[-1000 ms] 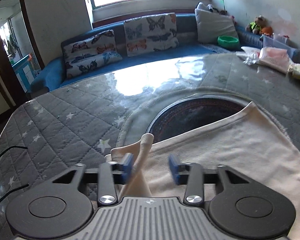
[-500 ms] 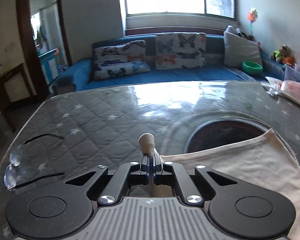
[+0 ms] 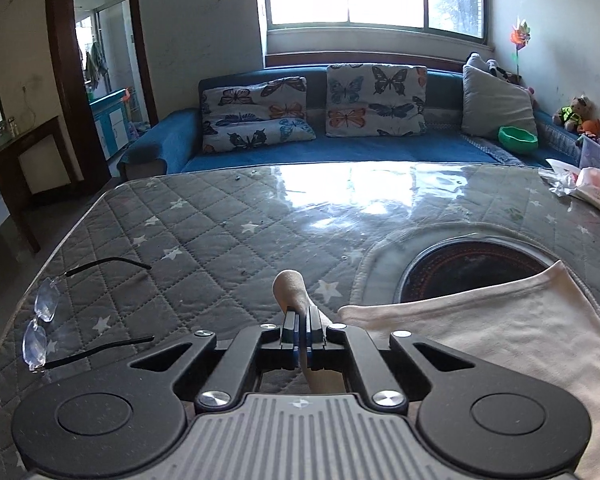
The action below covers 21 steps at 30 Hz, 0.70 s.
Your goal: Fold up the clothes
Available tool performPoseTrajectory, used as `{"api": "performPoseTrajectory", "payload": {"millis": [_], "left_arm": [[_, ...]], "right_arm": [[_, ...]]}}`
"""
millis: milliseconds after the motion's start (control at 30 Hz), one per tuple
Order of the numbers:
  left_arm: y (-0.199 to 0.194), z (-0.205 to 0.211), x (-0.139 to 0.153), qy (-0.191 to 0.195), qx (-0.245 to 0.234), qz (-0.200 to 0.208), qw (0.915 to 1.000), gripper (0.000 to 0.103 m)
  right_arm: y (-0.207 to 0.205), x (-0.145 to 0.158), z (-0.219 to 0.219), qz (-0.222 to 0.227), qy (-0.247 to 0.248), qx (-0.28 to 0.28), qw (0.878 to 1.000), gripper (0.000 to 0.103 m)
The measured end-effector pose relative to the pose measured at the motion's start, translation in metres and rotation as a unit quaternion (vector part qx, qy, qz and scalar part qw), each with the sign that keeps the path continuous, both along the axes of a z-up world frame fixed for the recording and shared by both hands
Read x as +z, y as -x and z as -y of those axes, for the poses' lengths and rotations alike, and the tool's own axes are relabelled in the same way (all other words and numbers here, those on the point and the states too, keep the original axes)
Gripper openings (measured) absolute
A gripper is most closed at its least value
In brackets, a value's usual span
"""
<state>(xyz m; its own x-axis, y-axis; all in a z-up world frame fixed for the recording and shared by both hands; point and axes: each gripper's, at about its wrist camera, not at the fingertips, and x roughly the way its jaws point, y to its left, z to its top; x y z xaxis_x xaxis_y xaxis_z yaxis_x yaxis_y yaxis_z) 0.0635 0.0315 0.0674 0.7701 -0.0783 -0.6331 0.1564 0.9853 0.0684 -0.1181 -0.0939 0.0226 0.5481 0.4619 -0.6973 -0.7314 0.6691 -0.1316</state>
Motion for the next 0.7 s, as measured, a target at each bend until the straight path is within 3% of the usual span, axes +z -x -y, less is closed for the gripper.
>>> {"api": "performPoseTrajectory", "payload": {"millis": [200,367,467,567,700], "left_arm": [[0.026,-0.028,0.021,0.007,0.029,0.031,0.9991,0.003],[0.063,-0.059,0.032,0.009,0.056,0.060,0.9966,0.003],[0.073,-0.071,0.016,-0.012,0.075,0.054,0.9957,0.004],[0.079,-0.085,-0.005,-0.008,0.106,0.023,0.9941,0.004],[0.100,-0.102,-0.023,-0.010,0.147,0.011,0.9891,0.004]], "right_arm": [[0.014,0.020,0.018,-0.042,-0.076,0.030,0.996,0.004],[0.024,0.024,0.027,-0.067,-0.098,0.067,0.991,0.004],[0.024,0.014,0.026,-0.084,-0.086,0.083,0.989,0.006],[0.022,0.008,0.027,-0.112,-0.091,0.096,0.985,0.008],[0.024,0.025,0.037,-0.101,-0.112,0.097,0.984,0.012]]}}
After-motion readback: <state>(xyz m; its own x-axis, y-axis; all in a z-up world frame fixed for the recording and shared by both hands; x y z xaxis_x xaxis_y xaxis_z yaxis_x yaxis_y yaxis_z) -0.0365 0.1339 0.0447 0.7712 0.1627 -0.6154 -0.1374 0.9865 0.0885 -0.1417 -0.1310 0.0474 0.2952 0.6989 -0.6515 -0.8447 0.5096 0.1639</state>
